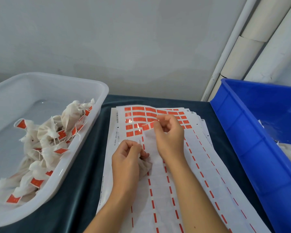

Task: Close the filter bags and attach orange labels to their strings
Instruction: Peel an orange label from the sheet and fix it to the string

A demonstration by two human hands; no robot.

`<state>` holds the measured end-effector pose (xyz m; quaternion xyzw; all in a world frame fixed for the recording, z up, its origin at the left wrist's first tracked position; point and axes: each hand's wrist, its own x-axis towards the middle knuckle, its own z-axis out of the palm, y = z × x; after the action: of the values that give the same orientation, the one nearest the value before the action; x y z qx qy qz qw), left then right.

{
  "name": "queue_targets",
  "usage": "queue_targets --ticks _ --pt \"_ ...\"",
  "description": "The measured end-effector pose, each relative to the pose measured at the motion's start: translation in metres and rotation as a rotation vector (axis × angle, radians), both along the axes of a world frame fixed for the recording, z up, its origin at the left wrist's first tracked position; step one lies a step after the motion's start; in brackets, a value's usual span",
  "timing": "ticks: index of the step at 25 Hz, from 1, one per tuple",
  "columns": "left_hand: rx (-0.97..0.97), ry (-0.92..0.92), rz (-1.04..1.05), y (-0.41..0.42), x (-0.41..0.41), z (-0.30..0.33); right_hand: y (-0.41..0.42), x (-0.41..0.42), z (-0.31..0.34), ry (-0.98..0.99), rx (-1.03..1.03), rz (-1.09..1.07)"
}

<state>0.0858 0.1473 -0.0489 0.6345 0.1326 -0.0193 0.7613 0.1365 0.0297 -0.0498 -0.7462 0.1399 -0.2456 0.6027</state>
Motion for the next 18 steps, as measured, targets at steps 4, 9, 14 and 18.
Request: queue_targets --ticks 4,9,14,18 --pt "0.033 0.016 0.000 -0.002 0.000 0.001 -0.014 -0.005 0.002 -0.018 0.211 -0.037" --pt "0.065 -0.063 -0.050 -0.003 -0.002 0.007 -0.031 -0.041 0.002 0.014 0.378 0.096" --pt "0.081 -0.122 -0.081 -0.004 -0.004 0.012 -0.023 -0.068 -0.005 0.010 0.535 0.233" --pt "0.076 -0.189 -0.103 -0.003 -0.007 0.014 -0.023 -0.074 -0.004 -0.064 0.586 0.276"
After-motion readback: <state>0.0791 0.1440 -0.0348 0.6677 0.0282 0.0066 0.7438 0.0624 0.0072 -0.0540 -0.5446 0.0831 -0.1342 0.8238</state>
